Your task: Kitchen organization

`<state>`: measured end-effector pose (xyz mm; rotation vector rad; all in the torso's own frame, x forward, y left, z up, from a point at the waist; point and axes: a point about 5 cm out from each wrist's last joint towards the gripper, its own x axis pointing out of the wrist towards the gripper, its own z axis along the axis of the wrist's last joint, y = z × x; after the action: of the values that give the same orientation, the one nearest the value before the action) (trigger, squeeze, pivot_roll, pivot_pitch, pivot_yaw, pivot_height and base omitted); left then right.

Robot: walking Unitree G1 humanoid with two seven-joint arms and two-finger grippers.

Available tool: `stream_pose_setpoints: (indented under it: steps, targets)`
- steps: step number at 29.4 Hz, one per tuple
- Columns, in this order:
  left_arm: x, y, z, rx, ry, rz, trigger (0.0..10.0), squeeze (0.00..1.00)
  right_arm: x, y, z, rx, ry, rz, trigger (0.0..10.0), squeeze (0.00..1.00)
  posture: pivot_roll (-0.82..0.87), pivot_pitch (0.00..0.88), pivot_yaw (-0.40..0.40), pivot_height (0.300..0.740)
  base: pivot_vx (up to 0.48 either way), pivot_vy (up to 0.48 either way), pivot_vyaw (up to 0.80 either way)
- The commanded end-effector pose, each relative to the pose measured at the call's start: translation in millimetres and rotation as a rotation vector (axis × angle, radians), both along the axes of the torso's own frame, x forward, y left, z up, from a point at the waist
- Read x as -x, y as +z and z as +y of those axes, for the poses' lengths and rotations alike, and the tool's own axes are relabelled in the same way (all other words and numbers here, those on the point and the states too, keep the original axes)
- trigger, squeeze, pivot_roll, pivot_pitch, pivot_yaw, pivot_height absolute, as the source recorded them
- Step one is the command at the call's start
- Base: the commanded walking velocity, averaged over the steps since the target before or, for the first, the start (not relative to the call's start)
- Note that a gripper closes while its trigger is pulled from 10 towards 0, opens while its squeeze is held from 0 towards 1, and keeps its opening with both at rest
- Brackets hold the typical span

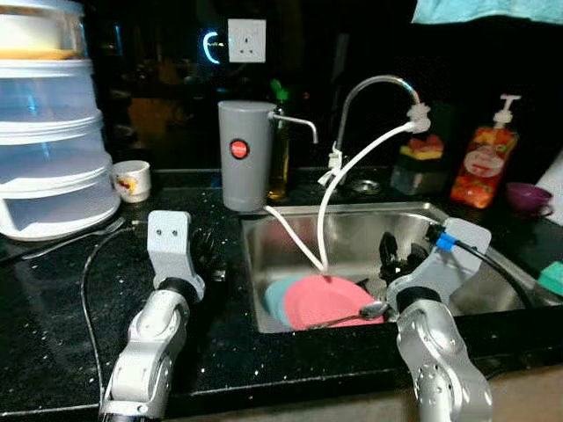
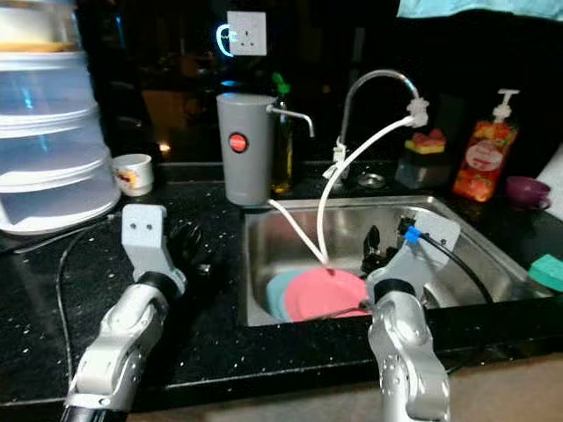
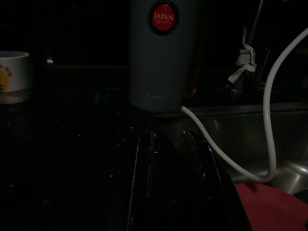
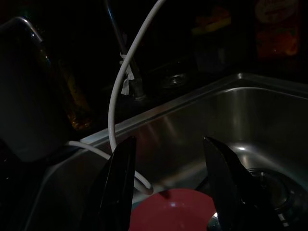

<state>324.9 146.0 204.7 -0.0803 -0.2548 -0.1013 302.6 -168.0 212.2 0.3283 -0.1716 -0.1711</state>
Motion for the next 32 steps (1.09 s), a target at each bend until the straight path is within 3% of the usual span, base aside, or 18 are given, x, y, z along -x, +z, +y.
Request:
stream_pose_setpoints:
  steps: [1,9,20,27,32]
  targets:
    - [-1.9,-0.6,-0.9,0.008,-0.001,0.014,10.0,0.0,0.0,-1.1,0.2,0.002,0.005,0.01,10.0,0.0,-0.06,0.0,-0.049,0.74,0.0,0.255,0.0]
    - [-2.8,-0.6,1.8,0.008,0.009,0.02,10.0,0.0,0.2,-2.1,0.8,-0.001,0.005,0.013,10.0,0.0,-0.05,0.0,-0.049,0.74,0.0,0.463,0.0]
    - [-4.3,-0.5,0.8,-0.011,0.008,0.027,10.0,0.0,0.9,-2.5,0.9,-0.005,0.0,0.014,10.0,0.0,-0.05,0.002,-0.042,0.74,0.0,0.0,0.0]
    - [-7.8,-0.1,3.7,-0.071,0.024,0.051,10.0,0.0,2.1,-2.9,1.4,-0.008,-0.003,0.014,10.0,0.0,-0.05,0.005,-0.038,0.74,0.0,0.0,0.0]
    - [-14.6,6.8,18.0,-0.153,0.035,0.075,10.0,0.0,2.6,-2.9,2.2,-0.007,-0.003,0.013,10.0,0.0,-0.05,0.01,-0.035,0.74,0.0,0.0,0.0]
